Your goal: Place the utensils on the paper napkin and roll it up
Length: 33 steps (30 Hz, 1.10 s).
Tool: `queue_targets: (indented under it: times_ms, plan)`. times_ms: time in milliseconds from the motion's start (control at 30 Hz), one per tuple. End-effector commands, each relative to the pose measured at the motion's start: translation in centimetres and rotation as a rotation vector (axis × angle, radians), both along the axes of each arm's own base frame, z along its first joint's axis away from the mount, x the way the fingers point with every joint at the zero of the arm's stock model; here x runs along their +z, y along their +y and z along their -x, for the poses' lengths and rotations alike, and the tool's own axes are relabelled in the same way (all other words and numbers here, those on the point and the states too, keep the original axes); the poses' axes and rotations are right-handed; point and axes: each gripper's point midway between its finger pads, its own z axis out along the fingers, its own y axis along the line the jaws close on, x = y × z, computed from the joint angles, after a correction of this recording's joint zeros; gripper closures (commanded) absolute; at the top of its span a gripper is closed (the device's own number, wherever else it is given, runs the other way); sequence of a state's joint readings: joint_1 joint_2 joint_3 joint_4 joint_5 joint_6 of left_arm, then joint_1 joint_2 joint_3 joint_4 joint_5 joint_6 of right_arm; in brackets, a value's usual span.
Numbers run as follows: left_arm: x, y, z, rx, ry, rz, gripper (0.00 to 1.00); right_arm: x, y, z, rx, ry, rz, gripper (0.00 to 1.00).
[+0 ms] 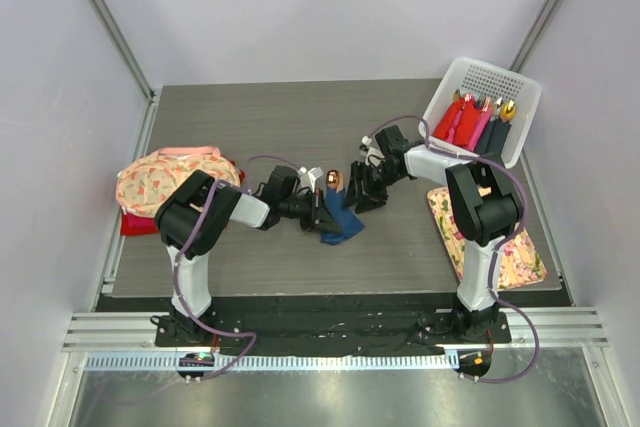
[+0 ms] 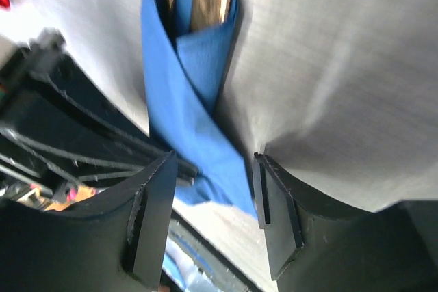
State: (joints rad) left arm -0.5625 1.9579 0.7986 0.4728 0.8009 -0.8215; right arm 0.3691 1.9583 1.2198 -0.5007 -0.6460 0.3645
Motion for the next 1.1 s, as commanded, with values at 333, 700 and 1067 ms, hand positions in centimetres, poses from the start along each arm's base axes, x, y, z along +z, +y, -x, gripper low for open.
queue_targets:
  times_ms: [333, 700, 1067]
  plan:
    - [-2.7, 1.2, 0.9, -0.013, 0.033, -0.083, 0.96, -1.4, 2.0, -3.8, 0.008, -0.078, -0.013, 0.45]
    - [-2.5, 1.1, 0.5, -0.002, 0.021, -0.08, 0.96, -3.7, 0.8, -2.9, 0.046, -0.089, 0.085, 0.83]
    - [2.8, 0.0, -1.1, 0.027, -0.093, 0.032, 0.77, -5.7, -0.7, -3.0, 0.092, -0.125, 0.192, 0.99]
